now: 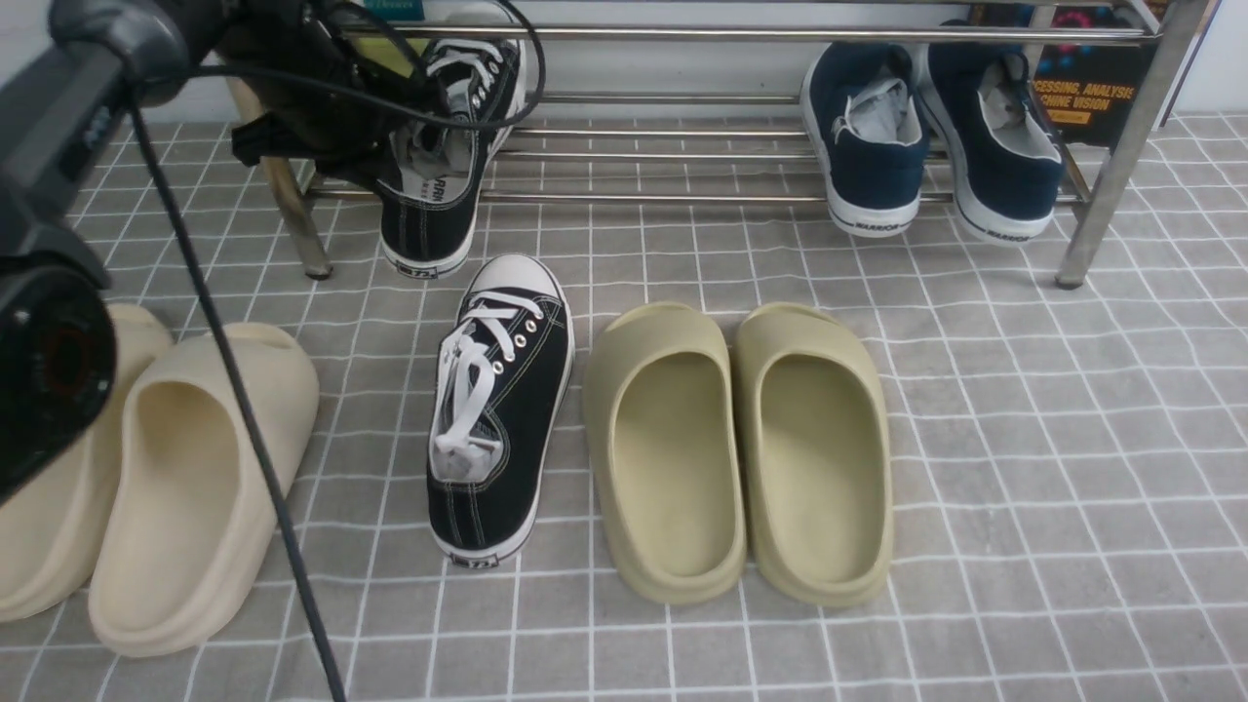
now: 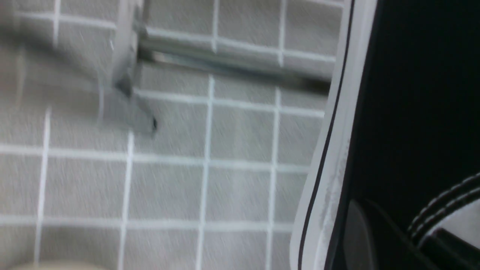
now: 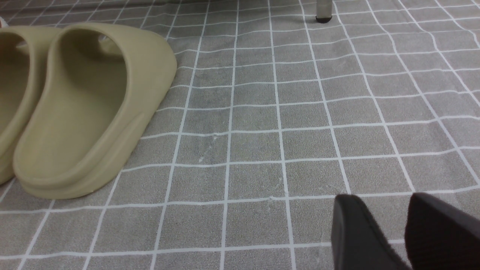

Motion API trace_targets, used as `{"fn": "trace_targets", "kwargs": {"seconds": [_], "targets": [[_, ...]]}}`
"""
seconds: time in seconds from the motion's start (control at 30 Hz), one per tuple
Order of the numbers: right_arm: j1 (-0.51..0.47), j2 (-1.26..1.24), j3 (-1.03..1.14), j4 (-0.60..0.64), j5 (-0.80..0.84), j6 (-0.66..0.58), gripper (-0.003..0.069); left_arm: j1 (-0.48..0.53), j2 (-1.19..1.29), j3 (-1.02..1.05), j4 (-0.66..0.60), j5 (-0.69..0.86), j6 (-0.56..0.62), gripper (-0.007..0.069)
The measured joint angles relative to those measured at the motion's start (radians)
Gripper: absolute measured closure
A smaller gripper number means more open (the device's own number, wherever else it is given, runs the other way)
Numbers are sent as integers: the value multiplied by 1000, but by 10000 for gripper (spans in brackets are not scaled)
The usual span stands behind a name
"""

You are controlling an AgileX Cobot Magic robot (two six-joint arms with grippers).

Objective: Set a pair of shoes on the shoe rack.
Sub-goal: Use the left arm to put a shoe into the shoe rack, then use the left arm to grab the shoe closest to it

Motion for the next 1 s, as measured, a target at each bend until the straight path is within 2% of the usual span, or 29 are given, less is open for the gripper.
{"fn": "trace_targets", "kwargs": {"seconds": [0.17,0.23,0.3,0.33,0.43,0.47,0.57,0.7,0.83,0.93,1.0], "targets": [[0,0,0,0,0,0,419,0,40,-65,9,-17,-17,637],[0,0,0,0,0,-1,419,0,40,-70,9,-45,-25,613],[0,0,0,0,0,-2,419,0,40,-75,4,-85,-27,534],[0,0,0,0,0,-2,419,0,40,-76,4,-88,-29,524],[0,0,0,0,0,-2,419,0,24,-85,-1,-110,-30,316],[0,0,0,0,0,-2,419,0,22,-85,-1,-108,-30,307],[0,0,0,0,0,-2,419,-3,-24,-85,4,-38,-30,198],[0,0,0,0,0,-2,419,-8,-123,-85,9,129,-14,186],[0,0,0,0,0,-2,419,-14,-217,-13,-17,159,-14,200],[0,0,0,0,0,-2,419,-40,-296,144,-24,161,-14,203],[0,0,0,0,0,-2,419,-98,-352,347,-23,160,-5,206]]}}
